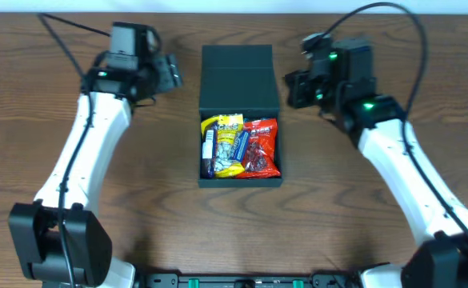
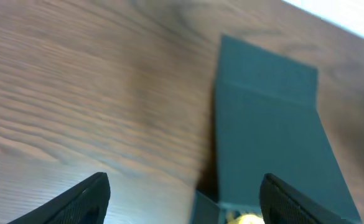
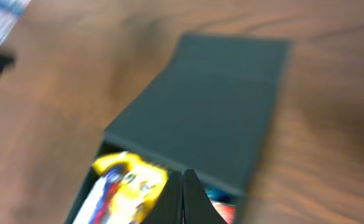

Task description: Pack container

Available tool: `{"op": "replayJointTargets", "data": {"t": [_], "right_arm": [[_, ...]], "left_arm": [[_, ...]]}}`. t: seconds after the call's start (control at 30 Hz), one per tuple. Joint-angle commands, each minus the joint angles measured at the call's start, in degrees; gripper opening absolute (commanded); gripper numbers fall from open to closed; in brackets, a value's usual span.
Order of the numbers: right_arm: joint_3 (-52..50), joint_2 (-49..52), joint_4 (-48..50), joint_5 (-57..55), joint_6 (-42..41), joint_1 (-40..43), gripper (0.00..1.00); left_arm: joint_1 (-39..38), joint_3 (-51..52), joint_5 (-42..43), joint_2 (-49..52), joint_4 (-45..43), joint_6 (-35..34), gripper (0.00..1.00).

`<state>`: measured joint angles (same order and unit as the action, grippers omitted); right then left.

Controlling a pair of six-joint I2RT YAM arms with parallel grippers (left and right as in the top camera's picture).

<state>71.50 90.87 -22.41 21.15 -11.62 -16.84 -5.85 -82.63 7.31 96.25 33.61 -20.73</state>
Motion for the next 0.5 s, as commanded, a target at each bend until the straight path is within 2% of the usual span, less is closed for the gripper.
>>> {"op": "replayJointTargets", "data": {"t": [0.0,0.23,0.47], "right_arm": [[0.07,3.17,-1.01,8.31,5.38,-3.72,0.01],[0.07,7.80,-4.90,15.82,10.86,-8.83,0.01],[0.07,13.55,-9.77,15.93,12.15,-10.23,0.01]], "left_arm": [[2.56,-0.63,0.22,-0.37,-0.50,1.05,0.78],[4.81,-0.63,0.20,-0.37,-1.33,1.55,0.78],[4.81,-0.63,0.20,-0.37,-1.75,2.78,0.78]]}}
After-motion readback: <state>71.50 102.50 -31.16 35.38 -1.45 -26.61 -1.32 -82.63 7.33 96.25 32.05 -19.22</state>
